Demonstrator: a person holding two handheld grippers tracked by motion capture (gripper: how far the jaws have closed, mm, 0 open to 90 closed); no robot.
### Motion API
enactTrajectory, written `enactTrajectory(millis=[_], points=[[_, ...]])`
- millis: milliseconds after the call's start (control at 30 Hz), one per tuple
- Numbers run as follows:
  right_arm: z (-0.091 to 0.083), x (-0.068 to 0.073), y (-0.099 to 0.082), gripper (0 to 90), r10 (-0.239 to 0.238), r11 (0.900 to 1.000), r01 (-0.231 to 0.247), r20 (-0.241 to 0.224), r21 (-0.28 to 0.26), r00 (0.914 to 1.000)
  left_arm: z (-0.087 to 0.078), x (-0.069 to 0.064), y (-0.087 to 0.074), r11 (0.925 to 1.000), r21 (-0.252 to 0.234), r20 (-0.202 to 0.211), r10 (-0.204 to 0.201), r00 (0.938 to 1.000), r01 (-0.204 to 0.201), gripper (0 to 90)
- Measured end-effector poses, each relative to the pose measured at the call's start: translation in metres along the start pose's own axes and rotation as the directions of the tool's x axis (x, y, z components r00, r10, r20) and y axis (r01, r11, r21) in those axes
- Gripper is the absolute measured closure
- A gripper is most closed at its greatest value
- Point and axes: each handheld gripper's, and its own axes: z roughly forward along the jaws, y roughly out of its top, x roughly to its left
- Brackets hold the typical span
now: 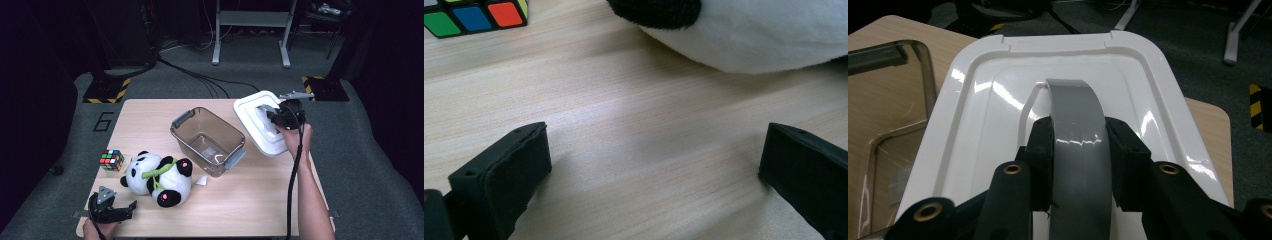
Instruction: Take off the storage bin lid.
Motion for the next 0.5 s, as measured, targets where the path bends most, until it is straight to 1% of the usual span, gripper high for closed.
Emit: enactTrajectory(millis=[100, 167, 200, 267, 300, 333, 400, 467, 500], points=[[0.006, -0.007, -0.007, 66.5, 0.025, 0.9996, -0.025, 0.015, 0.010, 0.9996, -0.001, 0.000, 0.000, 0.9999, 0.012, 0.005, 0.000, 1.0000, 0.000, 0.0], [0.008, -0.009, -0.009, 66.5, 0.033, 0.9994, -0.033, 0.021, 0.013, 0.9992, -0.001, 0.000, 0.000, 1.0000, 0.008, 0.003, -0.001, 1.0000, 0.001, 0.0], [0.013, -0.012, -0.014, 66.5, 0.049, 0.9985, -0.049, 0.034, 0.024, 0.9983, -0.001, 0.000, 0.000, 0.9999, 0.014, 0.005, -0.001, 1.0000, 0.001, 0.0], [0.015, -0.012, -0.015, 66.5, 0.053, 0.9981, -0.054, 0.037, 0.030, 0.9979, -0.001, 0.000, 0.000, 1.0000, 0.009, 0.003, -0.003, 1.0000, 0.003, 0.0], [0.019, -0.015, -0.020, 66.5, 0.060, 0.9973, -0.062, 0.052, 0.039, 0.9968, 0.000, 0.000, 0.000, 1.0000, 0.004, 0.001, -0.004, 1.0000, 0.004, 0.0], [0.019, -0.015, -0.020, 66.5, 0.060, 0.9973, -0.062, 0.052, 0.039, 0.9968, -0.001, 0.000, 0.000, 1.0000, 0.009, 0.004, -0.003, 1.0000, 0.003, 0.0], [0.027, -0.017, -0.026, 66.5, 0.081, 0.9954, -0.084, 0.068, 0.045, 0.9944, 0.000, 0.000, 0.000, 1.0000, 0.000, 0.001, -0.002, 1.0000, 0.002, 0.0], [0.030, -0.018, -0.029, 66.5, 0.081, 0.9951, -0.085, 0.071, 0.051, 0.9942, 0.000, 0.000, 0.000, 1.0000, -0.002, 0.000, -0.001, 1.0000, 0.001, 0.0], [0.036, -0.018, -0.034, 66.5, 0.088, 0.9937, -0.093, 0.084, 0.062, 0.9926, 0.000, 0.000, 0.000, 1.0000, -0.002, 0.000, 0.000, 1.0000, 0.000, 0.0]])
